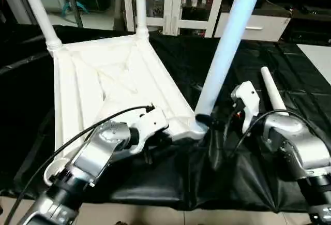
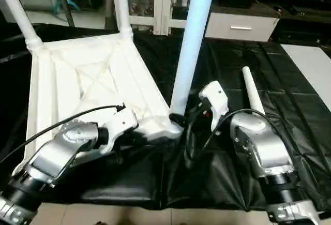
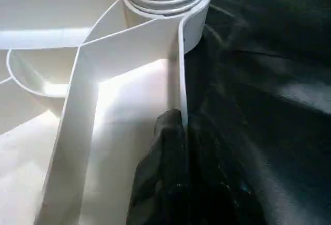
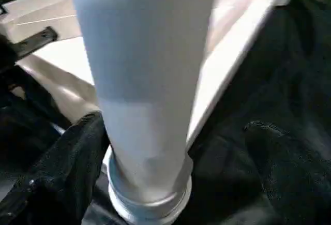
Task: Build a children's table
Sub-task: Insert table leg to table base, then rotate leg to tighten
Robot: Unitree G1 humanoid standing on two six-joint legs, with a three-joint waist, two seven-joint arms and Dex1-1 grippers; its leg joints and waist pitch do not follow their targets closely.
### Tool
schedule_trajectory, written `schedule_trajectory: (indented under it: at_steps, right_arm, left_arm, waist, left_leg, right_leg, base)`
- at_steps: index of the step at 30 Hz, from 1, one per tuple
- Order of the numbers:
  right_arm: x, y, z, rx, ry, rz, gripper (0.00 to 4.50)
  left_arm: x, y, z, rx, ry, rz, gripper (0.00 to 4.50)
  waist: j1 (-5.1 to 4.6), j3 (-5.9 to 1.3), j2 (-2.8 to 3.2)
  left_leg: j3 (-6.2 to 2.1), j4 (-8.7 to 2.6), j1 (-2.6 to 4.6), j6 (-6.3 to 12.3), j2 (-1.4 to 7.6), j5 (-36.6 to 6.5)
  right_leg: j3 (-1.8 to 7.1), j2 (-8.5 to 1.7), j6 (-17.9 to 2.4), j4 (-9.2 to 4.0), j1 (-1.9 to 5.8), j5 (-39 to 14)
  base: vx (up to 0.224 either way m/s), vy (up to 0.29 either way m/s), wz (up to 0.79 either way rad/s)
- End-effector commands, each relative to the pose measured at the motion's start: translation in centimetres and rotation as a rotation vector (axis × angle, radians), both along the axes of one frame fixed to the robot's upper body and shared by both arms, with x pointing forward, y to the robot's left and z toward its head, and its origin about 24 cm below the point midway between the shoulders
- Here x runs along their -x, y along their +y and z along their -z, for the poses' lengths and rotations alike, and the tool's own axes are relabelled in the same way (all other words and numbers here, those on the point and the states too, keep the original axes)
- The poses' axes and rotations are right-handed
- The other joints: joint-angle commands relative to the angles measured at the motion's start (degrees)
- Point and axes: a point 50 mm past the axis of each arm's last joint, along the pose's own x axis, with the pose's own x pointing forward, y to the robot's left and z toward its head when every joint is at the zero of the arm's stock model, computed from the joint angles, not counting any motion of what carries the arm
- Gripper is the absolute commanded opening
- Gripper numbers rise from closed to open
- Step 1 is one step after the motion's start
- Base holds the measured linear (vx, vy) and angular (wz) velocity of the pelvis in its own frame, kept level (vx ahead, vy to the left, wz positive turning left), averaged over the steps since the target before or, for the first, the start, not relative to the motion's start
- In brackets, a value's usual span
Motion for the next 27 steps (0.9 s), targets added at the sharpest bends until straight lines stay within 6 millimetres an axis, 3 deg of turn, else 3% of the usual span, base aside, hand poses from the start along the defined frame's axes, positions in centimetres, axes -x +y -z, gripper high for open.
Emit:
schedule_trajectory:
  at_steps: [1,8,12,27]
  right_arm:
    - [0.5,-0.1,0.0,0.004,0.017,-0.052,4.46]
    - [1.2,0.0,0.1,-0.006,0.041,-0.126,4.46]
    - [1.5,0.1,0.1,-0.009,0.052,-0.166,4.46]
    - [1.9,-0.1,0.3,0.002,0.075,-0.239,3.35]
  left_arm:
    - [1.1,-1.2,-0.3,0.025,0.015,0.132,0.0]
    - [1.1,-1.0,-0.6,0.015,0.015,0.178,0.0]
    - [1.0,-0.8,-0.6,0.006,0.014,0.183,0.0]
    - [1.0,-0.6,-0.5,-0.008,0.023,0.199,0.0]
  waist:
    - [-0.05,-3.41,-0.41]
    - [0.38,-3.34,-0.05]
    - [0.5,-3.29,-0.14]
    - [0.73,-3.56,-0.15]
  left_leg:
    - [-0.05,-3.23,0.69,5.97,1.96,-2.8]
    - [-0.12,-3.28,0.88,4.87,2.06,-4.5]
    - [-0.08,-3.32,0.93,4.06,2.06,-5.8]
    - [-0.13,-3.07,0.89,4.62,1.99,-4.1]
  right_leg:
    - [1.98,-2.12,-16.6,-2.81,3.23,2.1]
    - [1.94,-2.11,-16.5,-2.85,3.09,0.1]
    - [1.98,-2.15,-16.0,-2.99,3.07,-1.4]
    - [1.91,-2.14,-16.6,-2.65,3.24,1.0]
  base:
    - [0.0,0.0,0.0]
    - [0.0,0.0,0.0]
    - [0.0,0.0,0.0]
    - [0.0,0.0,0.0]
